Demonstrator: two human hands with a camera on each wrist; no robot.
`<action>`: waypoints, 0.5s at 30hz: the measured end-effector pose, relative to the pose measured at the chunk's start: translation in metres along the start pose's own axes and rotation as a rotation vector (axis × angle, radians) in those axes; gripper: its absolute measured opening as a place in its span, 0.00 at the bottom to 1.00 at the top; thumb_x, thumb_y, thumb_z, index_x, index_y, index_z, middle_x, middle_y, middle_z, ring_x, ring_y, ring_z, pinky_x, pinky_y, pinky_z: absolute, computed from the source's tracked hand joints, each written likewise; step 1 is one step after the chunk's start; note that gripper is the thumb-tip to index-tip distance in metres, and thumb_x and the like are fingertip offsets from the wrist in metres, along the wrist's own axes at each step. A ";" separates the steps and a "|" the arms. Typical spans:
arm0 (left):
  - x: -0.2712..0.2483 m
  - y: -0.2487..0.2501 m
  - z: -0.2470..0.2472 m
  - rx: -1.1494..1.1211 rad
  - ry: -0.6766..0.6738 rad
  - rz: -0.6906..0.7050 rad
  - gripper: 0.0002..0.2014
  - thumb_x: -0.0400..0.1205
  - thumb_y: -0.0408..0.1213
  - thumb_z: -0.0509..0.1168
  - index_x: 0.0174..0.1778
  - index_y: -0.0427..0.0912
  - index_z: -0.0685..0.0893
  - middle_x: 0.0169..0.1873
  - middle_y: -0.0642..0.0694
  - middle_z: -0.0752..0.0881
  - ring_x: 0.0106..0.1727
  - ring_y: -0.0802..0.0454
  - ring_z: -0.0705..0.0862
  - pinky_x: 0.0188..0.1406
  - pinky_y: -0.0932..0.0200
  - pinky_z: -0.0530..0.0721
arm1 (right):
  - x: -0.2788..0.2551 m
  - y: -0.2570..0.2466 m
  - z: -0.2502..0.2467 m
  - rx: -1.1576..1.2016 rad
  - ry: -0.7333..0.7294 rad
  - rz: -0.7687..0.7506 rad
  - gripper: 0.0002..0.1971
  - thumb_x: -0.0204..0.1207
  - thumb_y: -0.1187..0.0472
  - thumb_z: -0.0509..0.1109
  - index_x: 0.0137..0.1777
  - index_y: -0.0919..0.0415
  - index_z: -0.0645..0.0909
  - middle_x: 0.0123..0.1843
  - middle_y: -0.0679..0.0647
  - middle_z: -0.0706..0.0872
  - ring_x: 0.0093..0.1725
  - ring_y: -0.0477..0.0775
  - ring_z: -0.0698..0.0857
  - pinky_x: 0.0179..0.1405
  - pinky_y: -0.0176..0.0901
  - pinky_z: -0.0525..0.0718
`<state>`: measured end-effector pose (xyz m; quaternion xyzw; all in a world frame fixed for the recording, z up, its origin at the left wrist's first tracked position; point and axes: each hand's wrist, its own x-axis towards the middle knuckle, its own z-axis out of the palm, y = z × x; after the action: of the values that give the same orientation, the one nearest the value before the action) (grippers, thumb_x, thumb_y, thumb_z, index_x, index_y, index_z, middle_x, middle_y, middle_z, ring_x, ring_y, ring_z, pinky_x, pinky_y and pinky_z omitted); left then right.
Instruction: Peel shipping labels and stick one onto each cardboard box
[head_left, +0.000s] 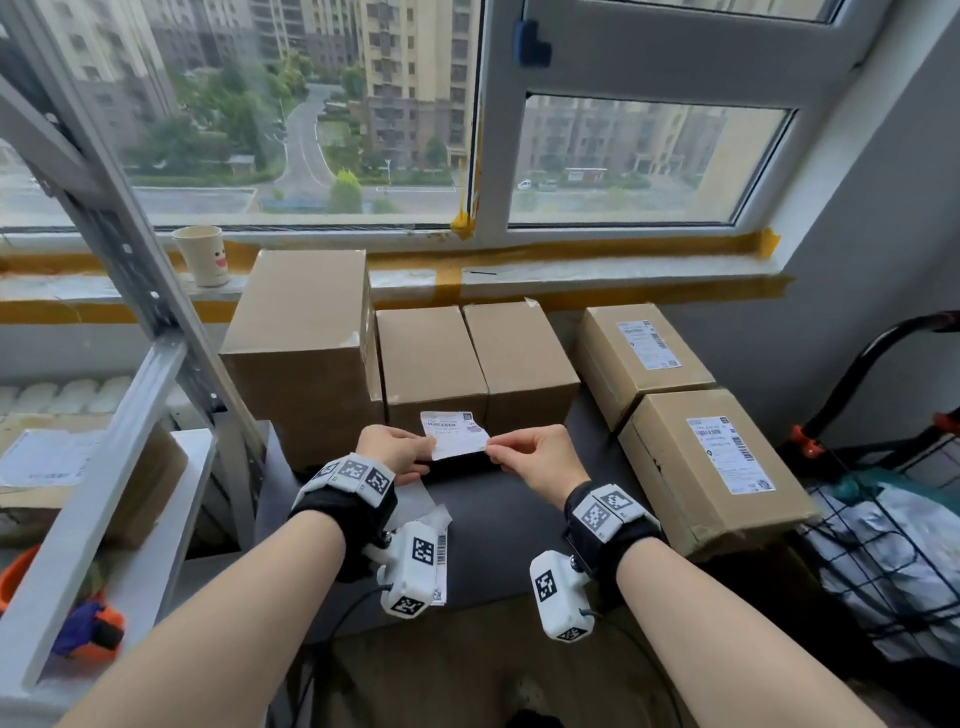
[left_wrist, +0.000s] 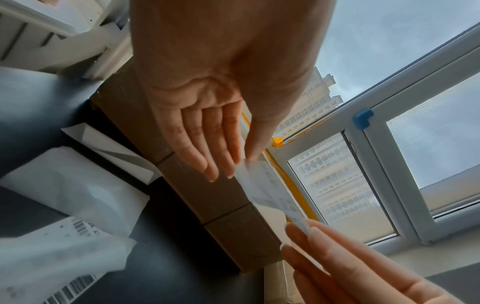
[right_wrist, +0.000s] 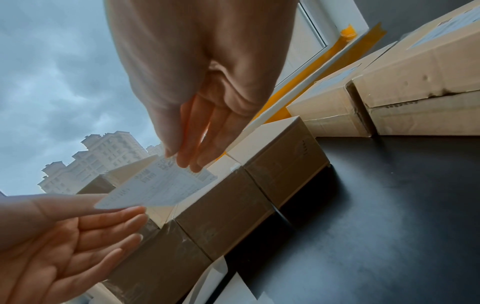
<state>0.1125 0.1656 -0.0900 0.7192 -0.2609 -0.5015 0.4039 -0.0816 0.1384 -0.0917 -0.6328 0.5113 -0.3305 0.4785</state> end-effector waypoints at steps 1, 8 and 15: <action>0.003 0.000 0.004 0.004 0.002 -0.003 0.06 0.75 0.33 0.73 0.42 0.36 0.83 0.36 0.38 0.87 0.35 0.48 0.86 0.42 0.57 0.86 | 0.002 0.003 -0.003 -0.018 0.003 0.006 0.08 0.70 0.65 0.77 0.48 0.65 0.90 0.40 0.57 0.91 0.39 0.47 0.87 0.52 0.40 0.87; 0.020 0.013 0.038 -0.024 0.034 0.068 0.04 0.75 0.30 0.72 0.37 0.33 0.84 0.31 0.40 0.86 0.32 0.51 0.86 0.29 0.67 0.86 | 0.031 0.016 -0.028 -0.026 -0.040 0.083 0.08 0.71 0.60 0.77 0.49 0.61 0.88 0.41 0.55 0.91 0.38 0.49 0.88 0.42 0.40 0.87; 0.056 0.048 0.077 -0.013 0.052 0.126 0.07 0.76 0.29 0.70 0.46 0.28 0.85 0.43 0.34 0.87 0.33 0.51 0.87 0.29 0.68 0.86 | 0.101 0.021 -0.058 -0.020 0.008 0.144 0.09 0.76 0.59 0.72 0.51 0.64 0.81 0.32 0.52 0.86 0.23 0.42 0.80 0.30 0.35 0.82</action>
<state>0.0621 0.0711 -0.0913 0.7117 -0.2918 -0.4578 0.4458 -0.1147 0.0257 -0.1000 -0.5976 0.5608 -0.2926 0.4928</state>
